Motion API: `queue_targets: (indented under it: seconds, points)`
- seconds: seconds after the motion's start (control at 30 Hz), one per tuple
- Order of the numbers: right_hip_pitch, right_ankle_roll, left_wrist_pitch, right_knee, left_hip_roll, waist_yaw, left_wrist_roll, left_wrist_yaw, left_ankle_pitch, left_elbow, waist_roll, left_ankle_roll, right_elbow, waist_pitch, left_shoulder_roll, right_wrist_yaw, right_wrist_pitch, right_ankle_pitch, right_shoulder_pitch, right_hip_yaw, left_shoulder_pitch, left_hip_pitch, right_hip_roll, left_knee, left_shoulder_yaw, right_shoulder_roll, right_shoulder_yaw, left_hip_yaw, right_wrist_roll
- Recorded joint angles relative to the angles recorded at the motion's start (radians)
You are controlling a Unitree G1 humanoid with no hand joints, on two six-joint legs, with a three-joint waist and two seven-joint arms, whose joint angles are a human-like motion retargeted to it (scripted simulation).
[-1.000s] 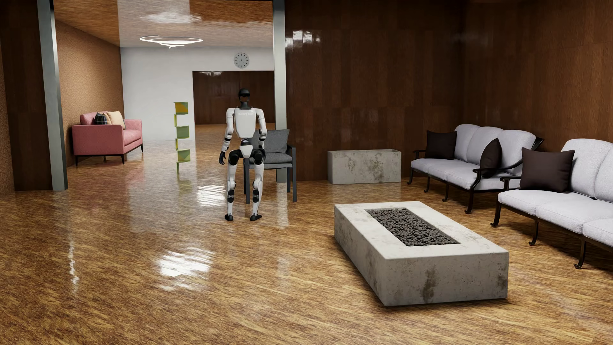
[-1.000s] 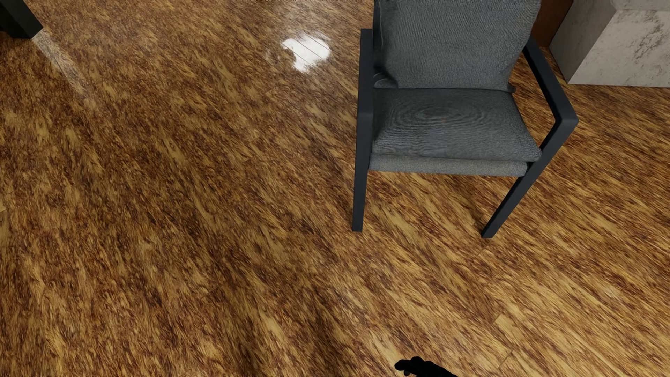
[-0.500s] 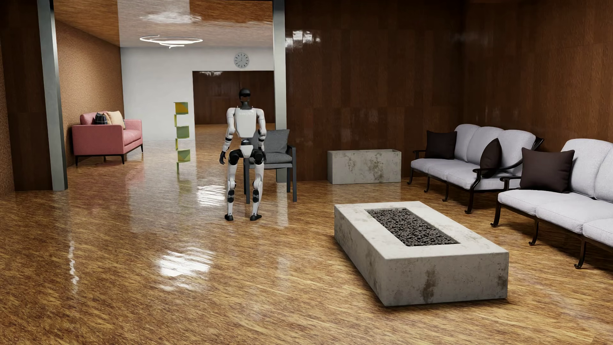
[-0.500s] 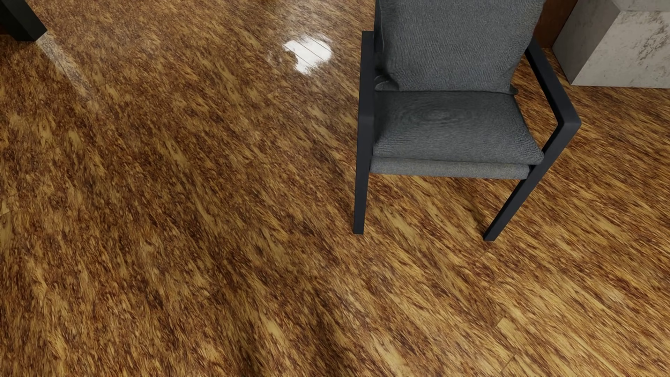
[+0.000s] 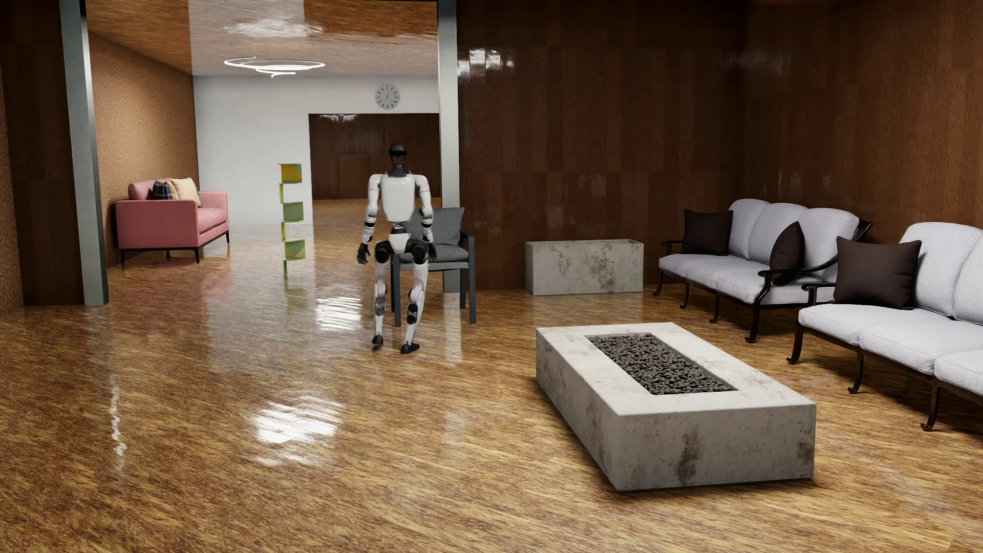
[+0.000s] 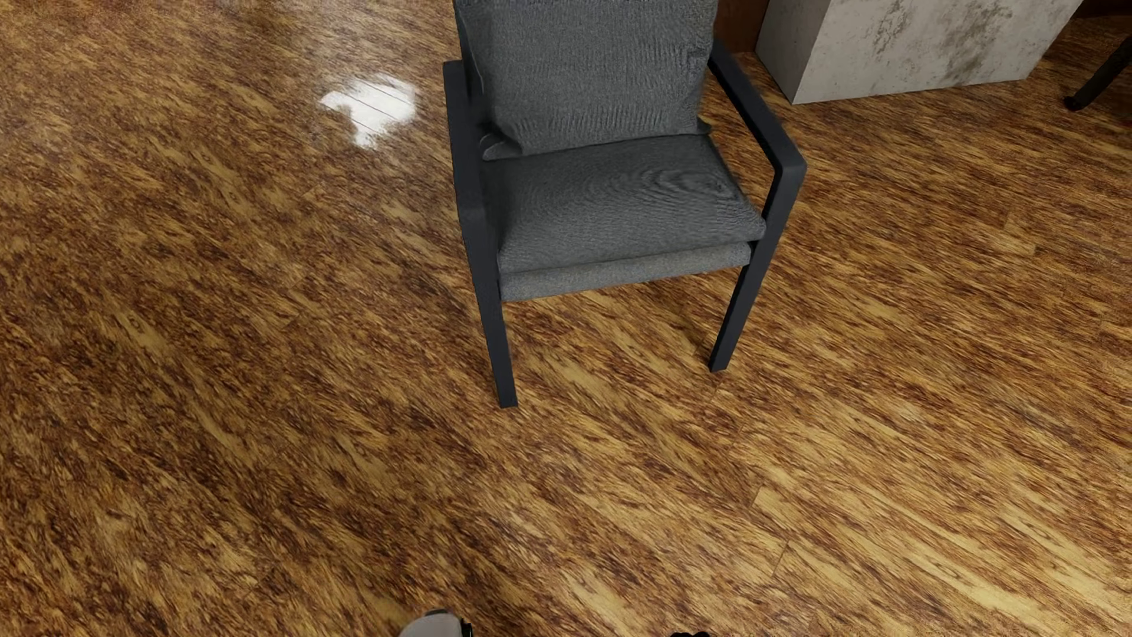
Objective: Head to chair
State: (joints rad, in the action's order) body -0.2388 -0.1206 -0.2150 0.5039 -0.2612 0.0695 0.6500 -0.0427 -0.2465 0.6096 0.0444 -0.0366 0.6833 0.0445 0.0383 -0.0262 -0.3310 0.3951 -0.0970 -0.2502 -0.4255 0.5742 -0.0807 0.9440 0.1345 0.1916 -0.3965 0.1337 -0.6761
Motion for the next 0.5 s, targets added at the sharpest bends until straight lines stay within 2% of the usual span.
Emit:
queue_targets:
  seconds: [0.07, 0.1, 0.17, 0.23, 0.27, 0.3, 0.33, 0.37, 0.4, 0.47, 0.5]
  points:
    - [0.019, 0.001, 0.018, -0.009, 0.164, 0.012, 0.002, 0.006, 0.010, -0.024, -0.002, 0.148, -0.037, 0.000, -0.007, -0.013, 0.009, 0.006, 0.003, 0.048, -0.014, 0.058, -0.016, -0.011, -0.021, 0.017, -0.011, -0.118, -0.011]
    - [0.027, 0.001, 0.025, -0.015, 0.219, 0.013, 0.001, 0.006, 0.013, -0.034, -0.003, 0.190, -0.054, -0.001, -0.010, -0.019, 0.014, 0.009, 0.011, 0.069, -0.022, 0.069, -0.021, -0.066, -0.029, 0.023, -0.017, -0.137, -0.014]
    - [0.042, -0.002, 0.027, -0.029, 0.254, 0.008, -0.001, 0.004, 0.022, -0.041, -0.005, 0.191, -0.081, -0.004, -0.011, -0.023, 0.017, 0.017, 0.034, 0.108, -0.030, 0.069, -0.037, -0.227, -0.040, 0.026, -0.026, -0.079, -0.013]
    - [0.062, -0.005, 0.014, -0.044, 0.240, 0.002, 0.003, 0.012, 0.072, -0.029, -0.003, 0.226, -0.083, -0.010, 0.000, -0.012, 0.019, 0.028, 0.064, 0.146, -0.031, 0.039, -0.064, -0.394, -0.050, 0.013, -0.034, 0.037, -0.006]
    - [0.076, -0.007, 0.006, -0.051, 0.222, -0.002, 0.010, 0.015, 0.108, -0.020, -0.002, 0.133, -0.070, -0.014, 0.008, -0.005, 0.020, 0.030, 0.081, 0.167, -0.031, 0.012, -0.078, -0.451, -0.059, 0.003, -0.038, 0.111, 0.003]
    - [0.088, -0.008, 0.001, -0.044, 0.209, -0.004, 0.016, 0.018, 0.083, -0.012, -0.001, 0.006, -0.048, -0.018, 0.016, 0.002, 0.019, 0.040, 0.096, 0.189, -0.032, -0.024, -0.091, -0.474, -0.066, -0.008, -0.040, 0.152, 0.016]
    - [0.097, -0.009, -0.006, -0.030, 0.206, -0.005, 0.017, 0.020, 0.074, 0.000, -0.001, -0.063, -0.025, -0.020, 0.018, 0.014, 0.014, 0.044, 0.105, 0.206, -0.027, -0.047, -0.094, -0.490, -0.068, -0.015, -0.034, 0.172, 0.031]
    - [0.097, -0.006, -0.017, 0.002, 0.208, -0.004, 0.012, 0.016, 0.076, 0.014, -0.003, -0.101, -0.004, -0.021, 0.017, 0.036, 0.006, 0.033, 0.101, 0.210, -0.014, -0.065, -0.090, -0.495, -0.060, -0.020, -0.020, 0.175, 0.048]
    - [0.094, -0.001, -0.031, 0.048, 0.207, -0.002, 0.006, 0.007, 0.067, 0.027, -0.007, -0.113, 0.016, -0.019, 0.015, 0.062, -0.003, 0.012, 0.088, 0.202, 0.002, -0.084, -0.084, -0.492, -0.047, -0.025, -0.004, 0.179, 0.063]
    - [0.069, 0.019, -0.033, 0.153, 0.203, 0.001, 0.004, -0.013, 0.040, 0.025, -0.013, -0.101, 0.066, -0.016, 0.007, 0.071, -0.011, -0.070, 0.066, 0.197, 0.024, -0.133, -0.068, -0.507, -0.031, -0.012, -0.014, 0.202, 0.074]
    - [0.042, 0.075, -0.014, 0.222, 0.205, 0.002, 0.004, -0.021, 0.033, 0.009, -0.016, -0.098, 0.091, -0.015, 0.003, 0.047, -0.011, -0.126, 0.061, 0.206, 0.028, -0.160, -0.057, -0.525, -0.033, 0.007, -0.034, 0.218, 0.072]
